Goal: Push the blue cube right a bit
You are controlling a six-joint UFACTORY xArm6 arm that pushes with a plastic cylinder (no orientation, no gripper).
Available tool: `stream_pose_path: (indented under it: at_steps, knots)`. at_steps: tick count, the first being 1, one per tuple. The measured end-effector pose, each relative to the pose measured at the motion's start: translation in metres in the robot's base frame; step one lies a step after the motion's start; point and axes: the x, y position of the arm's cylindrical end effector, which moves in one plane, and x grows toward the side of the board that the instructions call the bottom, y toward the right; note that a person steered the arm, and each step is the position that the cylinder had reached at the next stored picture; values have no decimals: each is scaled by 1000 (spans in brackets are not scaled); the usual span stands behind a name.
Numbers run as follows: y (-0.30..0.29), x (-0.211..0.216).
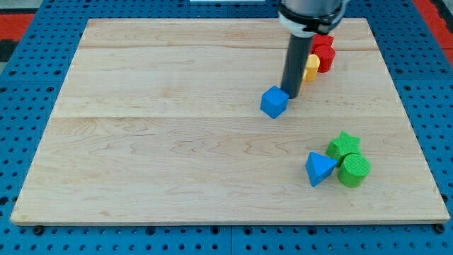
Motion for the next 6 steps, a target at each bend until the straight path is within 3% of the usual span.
stream_pose_path:
  at_steps: [2,4,5,6]
  knots:
    - [-52,10]
    - [-54,62]
    - [-91,54]
    - [-90,84]
